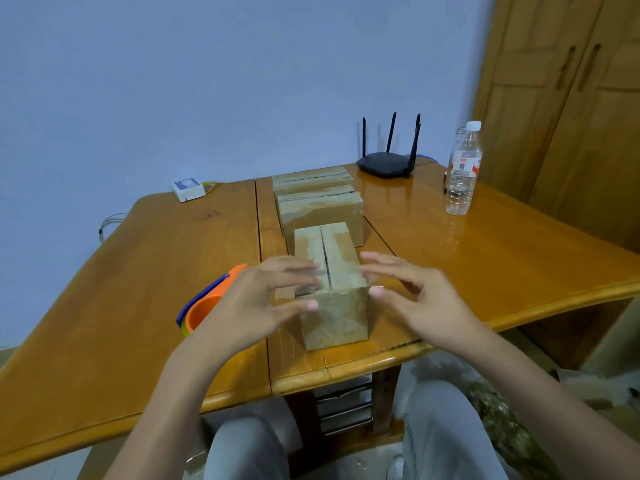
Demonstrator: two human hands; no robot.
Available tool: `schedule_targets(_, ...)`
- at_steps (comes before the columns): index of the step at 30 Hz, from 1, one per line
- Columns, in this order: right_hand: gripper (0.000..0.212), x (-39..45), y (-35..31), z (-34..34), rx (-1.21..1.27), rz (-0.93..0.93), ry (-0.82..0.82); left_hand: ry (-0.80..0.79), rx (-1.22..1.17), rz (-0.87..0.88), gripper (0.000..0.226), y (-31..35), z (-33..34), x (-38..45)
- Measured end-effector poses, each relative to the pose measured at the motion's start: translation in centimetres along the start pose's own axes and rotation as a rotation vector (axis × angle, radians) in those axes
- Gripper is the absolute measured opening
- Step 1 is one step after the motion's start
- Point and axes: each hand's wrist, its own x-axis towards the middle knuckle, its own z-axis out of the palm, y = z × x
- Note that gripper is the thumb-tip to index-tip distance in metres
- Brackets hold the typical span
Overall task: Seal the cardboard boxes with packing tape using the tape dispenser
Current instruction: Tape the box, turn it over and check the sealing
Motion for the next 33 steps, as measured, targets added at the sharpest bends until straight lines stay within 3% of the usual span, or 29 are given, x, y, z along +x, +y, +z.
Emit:
schedule_targets(3, 0.029, -1.6, -0.5, 0.9, -0.005, 0.049, 0.323, 0.360, 0.043, -0.098, 0.018, 1.1, 1.4, -1.6)
schedule_targets(6, 0.026, -2.4, -1.5, 2.4, -0.139, 0.065, 0.466, 0.478, 0.049, -0.234, 0.019, 1.9, 2.9, -2.5)
schedule_targets(17, 0.024, -1.1, -3.7, 5.1, -0.487, 0.075, 0.388, 0.550, -0.031, -0.430, 0.017, 1.9, 4.9, -1.9)
schedule_targets(21, 0.036, -1.7, -3.3, 6.1, -0.399, 0.179, 0.334, 0.598, -0.107, -0.455, 0.018, 2.4, 5.8, -2.4)
schedule_targets(25, 0.048, -3.0, -2.1, 8.1, -0.131, 0.281, 0.382, 0.671, -0.142, -0.474, 0.021, 2.9, 7.2, -2.9)
schedule_targets(33, 0.035, -2.8, -1.2, 7.2, 0.183, 0.288, 0.479, 0.599, -0.586, -0.439, 0.020, 1.0, 6.9, -3.6)
